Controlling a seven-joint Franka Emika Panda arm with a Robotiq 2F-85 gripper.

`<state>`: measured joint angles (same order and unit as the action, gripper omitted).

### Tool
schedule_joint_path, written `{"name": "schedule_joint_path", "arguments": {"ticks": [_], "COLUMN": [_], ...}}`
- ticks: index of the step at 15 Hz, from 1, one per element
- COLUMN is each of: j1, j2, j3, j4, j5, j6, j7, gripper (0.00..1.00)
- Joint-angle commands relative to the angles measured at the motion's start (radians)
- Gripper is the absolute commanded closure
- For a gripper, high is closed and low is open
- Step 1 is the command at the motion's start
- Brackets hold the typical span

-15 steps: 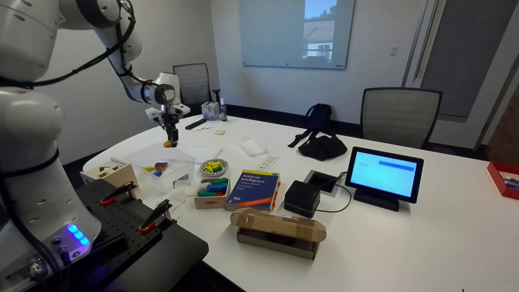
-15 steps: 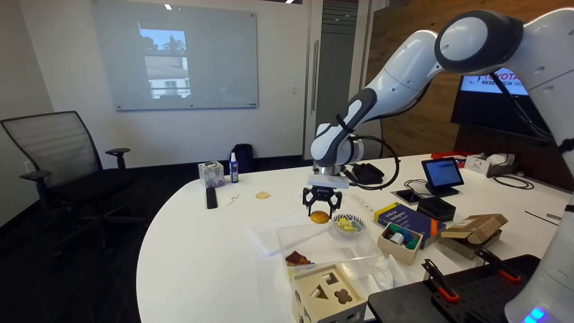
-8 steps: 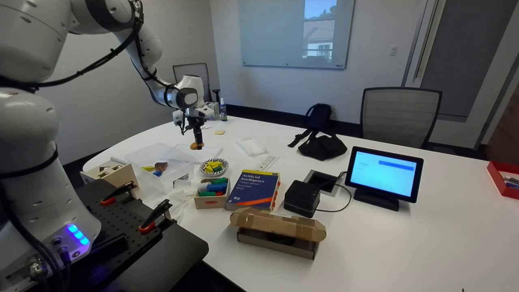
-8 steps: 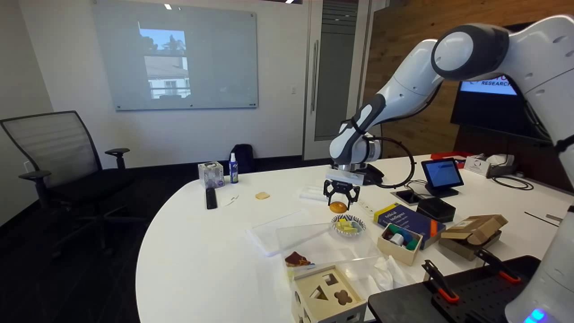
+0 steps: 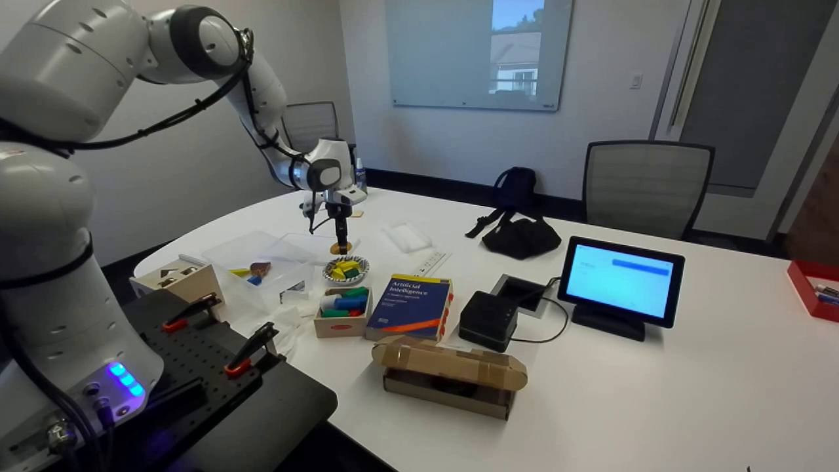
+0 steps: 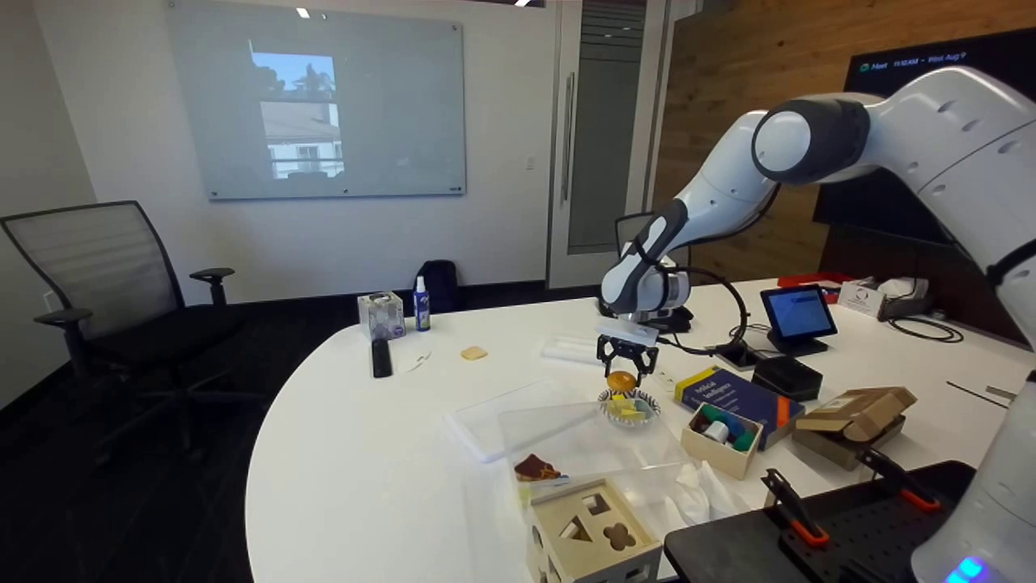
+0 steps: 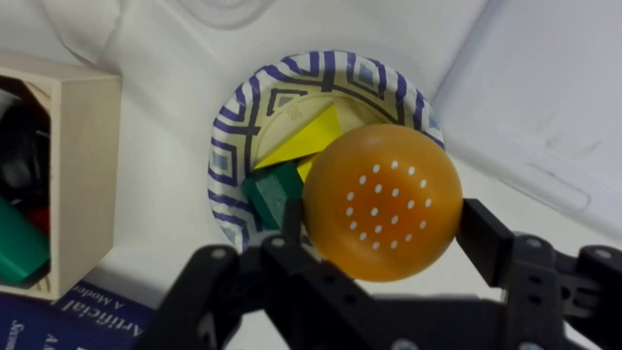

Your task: Shift two objects from the storage bin to the paper plate

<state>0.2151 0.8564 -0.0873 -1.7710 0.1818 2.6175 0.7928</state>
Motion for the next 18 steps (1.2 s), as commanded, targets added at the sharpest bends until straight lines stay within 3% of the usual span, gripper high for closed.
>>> {"name": "schedule_joint_path", "arguments": {"ticks": [1, 4, 8, 11, 18], "j1": [-0.004, -0.015, 0.013, 0.057, 0.03], "j2": [0.042, 0.012, -0.117, -0.255, -0.629], "j3": [0.006, 0.032, 0.032, -0.013, 0.048], "j4": [0.05, 0.033, -0.075, -0.198, -0.544], "j5": [0.014, 0.018, -0.011, -0.065, -0.089], "j6": [-0.014, -0.061, -0.133, -0.155, -0.113], "j7": [0.028, -0.002, -0.007, 0.033, -0.046], "gripper": [0.03, 0.0, 0.0, 0.0, 0.0]}}
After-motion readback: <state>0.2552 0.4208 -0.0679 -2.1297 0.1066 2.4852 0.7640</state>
